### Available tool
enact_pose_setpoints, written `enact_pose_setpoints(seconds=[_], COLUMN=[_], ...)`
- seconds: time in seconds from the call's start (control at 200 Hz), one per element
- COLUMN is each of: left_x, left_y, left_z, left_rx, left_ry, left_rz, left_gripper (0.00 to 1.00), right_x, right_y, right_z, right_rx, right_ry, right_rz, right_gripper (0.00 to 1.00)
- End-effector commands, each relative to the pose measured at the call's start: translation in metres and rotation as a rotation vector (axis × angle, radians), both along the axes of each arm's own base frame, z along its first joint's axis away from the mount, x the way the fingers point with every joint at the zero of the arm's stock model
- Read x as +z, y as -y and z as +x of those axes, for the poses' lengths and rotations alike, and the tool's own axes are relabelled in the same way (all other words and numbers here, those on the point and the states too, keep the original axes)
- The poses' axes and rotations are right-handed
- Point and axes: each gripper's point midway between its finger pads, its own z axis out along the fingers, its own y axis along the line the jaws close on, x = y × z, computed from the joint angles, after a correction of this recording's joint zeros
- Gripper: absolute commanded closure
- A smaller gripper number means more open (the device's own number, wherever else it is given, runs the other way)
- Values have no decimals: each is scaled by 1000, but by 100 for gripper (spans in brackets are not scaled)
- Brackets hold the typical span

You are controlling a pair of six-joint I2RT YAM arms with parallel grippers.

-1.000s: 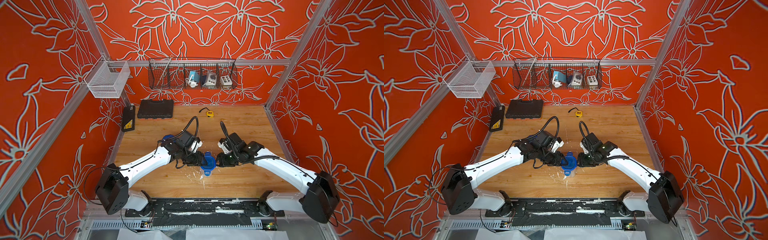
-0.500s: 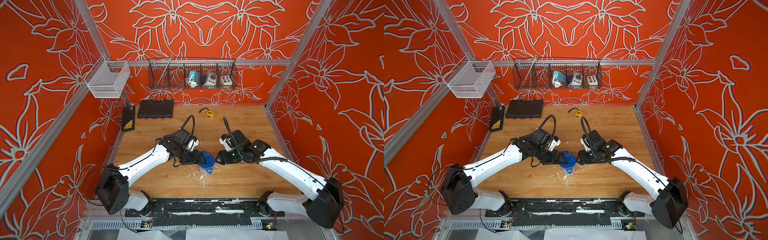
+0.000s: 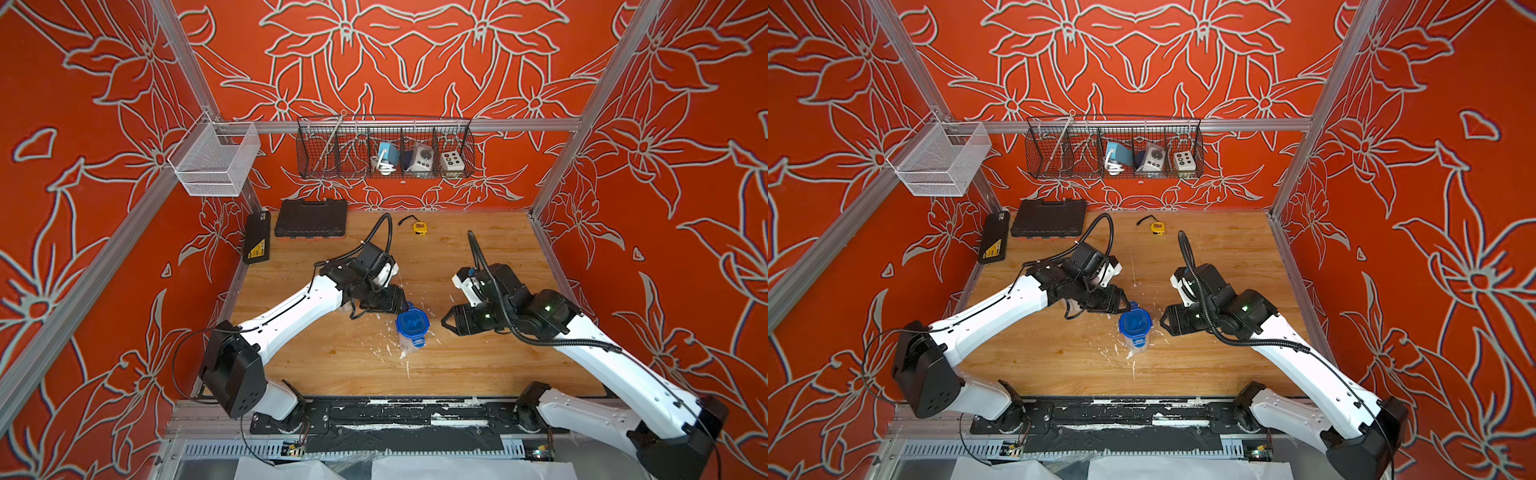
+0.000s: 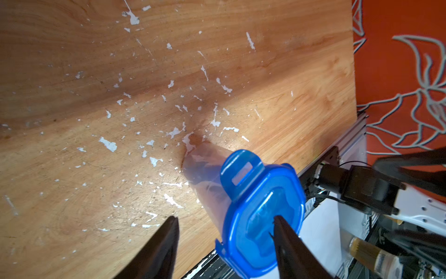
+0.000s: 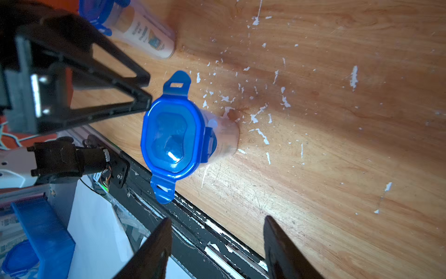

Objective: Pack away toiletry kits
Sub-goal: Close the fastener on the container.

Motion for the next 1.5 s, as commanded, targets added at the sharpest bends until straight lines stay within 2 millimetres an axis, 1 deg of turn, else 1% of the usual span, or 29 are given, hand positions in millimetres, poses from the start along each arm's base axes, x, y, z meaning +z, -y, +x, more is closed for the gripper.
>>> enact_pose_setpoints(seconds=[0.0, 0.075, 0.19, 0.255, 0.36, 0.47, 0.611, 0.781, 0.976, 1.206, 1.301, 1.496], left_x=[3, 4, -4, -10, -14, -16, -20, -21, -25, -20, -23, -26], left_y=[5, 7, 6, 5, 9, 9, 7, 4, -6, -13, -17, -22], left_z=[15, 20, 19, 19, 22, 25, 23, 18, 7, -8, -13, -19], left_rx=[-10, -9, -2, 9, 7, 8, 11, 16, 32, 36, 43, 59], left_ry=[29, 37, 19, 11, 5, 8, -2, -11, -28, -43, -53, -63], left_rz=[8, 15, 26, 28, 21, 33, 39, 47, 61, 47, 48, 49], left_gripper=[42, 43, 46, 47, 48, 49, 50, 51, 53, 53, 53, 53], right_x=[-11, -22, -37, -41, -49, -49, -51, -64, -63, -58, -59, -53], right_y=[-14, -21, -28, -34, -41, -47, -48, -41, -36, -32, -35, -51], right_z=[-10, -14, -15, -15, -14, -11, -9, -4, 5, 20, 27, 39], right_rx=[46, 73, 80, 94, 121, 132, 141, 120, 84, 61, 68, 94], right_ry=[-36, -52, -74, -79, -93, -86, -84, -92, -79, -66, -65, -53], right_rz=[-3, -20, -12, 0, -8, 4, -8, -78, -75, -66, -63, -37], right_gripper=[39, 39, 39, 41, 42, 43, 43, 43, 45, 45, 45, 45])
